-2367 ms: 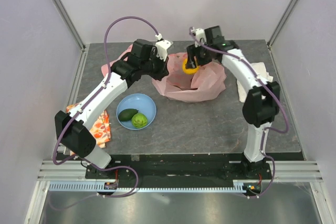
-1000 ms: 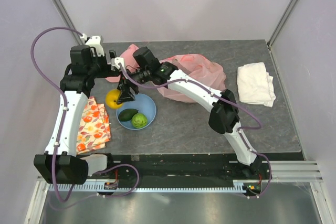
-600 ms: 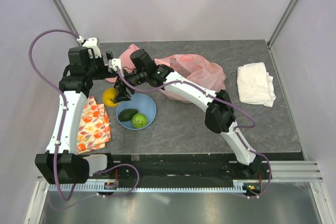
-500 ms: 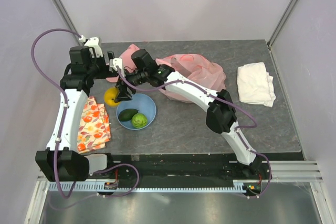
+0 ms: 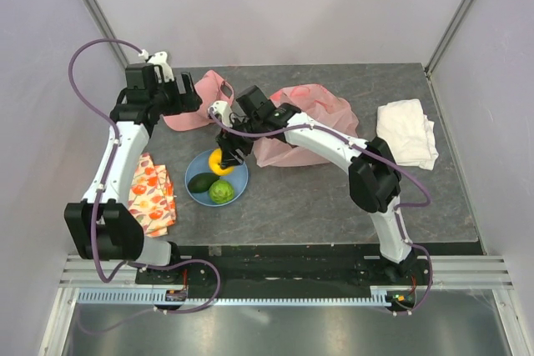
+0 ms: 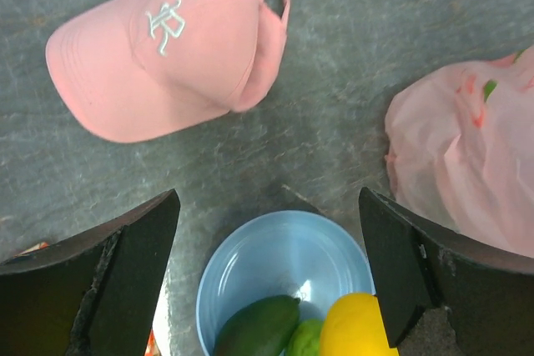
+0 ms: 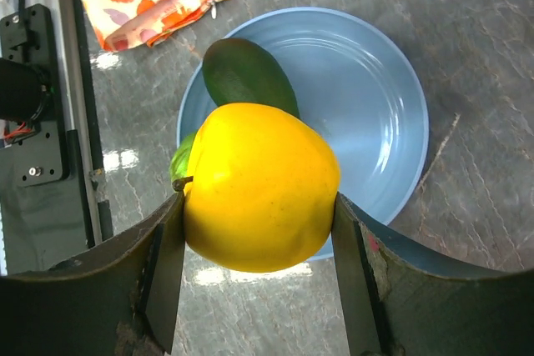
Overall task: Take the fake fruits out of the plastic bag
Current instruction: Place the fake fruit on the plate, then adjust the plastic bag at the center of the board, then take out the fake fruit from the plastic bag.
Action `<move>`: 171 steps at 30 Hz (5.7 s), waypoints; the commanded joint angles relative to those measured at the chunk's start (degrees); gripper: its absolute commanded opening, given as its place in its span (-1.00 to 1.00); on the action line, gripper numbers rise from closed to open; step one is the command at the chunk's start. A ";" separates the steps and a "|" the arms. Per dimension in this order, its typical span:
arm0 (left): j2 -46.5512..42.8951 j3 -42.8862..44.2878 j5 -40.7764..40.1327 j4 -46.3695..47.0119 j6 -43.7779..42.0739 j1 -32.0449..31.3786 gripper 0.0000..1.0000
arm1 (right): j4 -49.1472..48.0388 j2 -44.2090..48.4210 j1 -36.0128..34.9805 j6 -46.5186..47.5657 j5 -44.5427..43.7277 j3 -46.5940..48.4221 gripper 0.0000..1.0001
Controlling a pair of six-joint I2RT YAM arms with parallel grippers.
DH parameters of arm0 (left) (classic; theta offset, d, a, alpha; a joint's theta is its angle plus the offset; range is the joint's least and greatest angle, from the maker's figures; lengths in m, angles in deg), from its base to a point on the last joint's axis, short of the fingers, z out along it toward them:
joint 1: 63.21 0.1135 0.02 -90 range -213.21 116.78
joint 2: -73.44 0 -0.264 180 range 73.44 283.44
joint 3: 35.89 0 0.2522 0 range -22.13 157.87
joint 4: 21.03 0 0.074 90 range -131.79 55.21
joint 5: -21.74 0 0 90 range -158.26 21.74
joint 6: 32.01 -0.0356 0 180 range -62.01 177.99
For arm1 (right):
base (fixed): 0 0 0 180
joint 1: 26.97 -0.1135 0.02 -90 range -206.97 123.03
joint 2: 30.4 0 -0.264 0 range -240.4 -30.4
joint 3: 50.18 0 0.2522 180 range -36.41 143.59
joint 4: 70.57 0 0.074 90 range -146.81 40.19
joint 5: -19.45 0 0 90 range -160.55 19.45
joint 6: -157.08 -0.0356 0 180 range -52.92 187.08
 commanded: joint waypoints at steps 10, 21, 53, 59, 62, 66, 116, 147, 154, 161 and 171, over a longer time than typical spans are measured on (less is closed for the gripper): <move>-10.30 -0.37 13.86 7.99 6.23 0.45 0.91 | -5.42 -14.38 0.53 -6.81 -8.29 13.21 -0.15; -10.57 -0.20 13.25 7.20 5.17 1.93 0.91 | -8.94 -20.36 -1.05 -9.88 -4.95 17.52 0.00; -10.39 4.37 16.33 11.33 10.10 2.03 0.93 | 2.38 -1.57 5.09 -12.26 0.14 11.99 0.96; -9.60 3.41 18.07 10.72 10.53 2.03 0.93 | 4.77 11.88 12.03 -11.82 8.77 7.77 0.96; -9.69 1.57 22.55 9.40 9.14 1.15 0.95 | 4.59 17.33 15.02 -11.99 4.92 5.49 0.96; -9.86 -0.36 27.91 5.36 -1.74 -6.30 0.98 | 5.47 23.83 17.05 -8.14 -12.11 -1.18 0.95; -5.56 -7.23 11.76 3.33 -5.29 -27.59 -0.97 | 9.52 16.14 20.48 13.40 -6.00 -16.67 0.17; -17.15 -11.26 23.36 -14.16 -16.71 -25.30 -0.97 | 10.14 26.14 18.73 12.45 -11.37 -18.25 0.03; -17.16 -14.08 11.34 -12.23 -11.53 -22.32 -0.97 | 7.32 14.89 16.09 7.35 -11.80 -15.00 -0.07; -12.95 -14.09 8.94 -6.34 -10.56 -21.44 -0.97 | 4.15 9.09 14.77 0.40 -13.12 -12.45 0.04; -9.33 -12.06 9.30 -5.54 -9.94 -21.44 -0.97 | -0.50 8.22 12.83 -7.86 -17.07 -14.73 0.43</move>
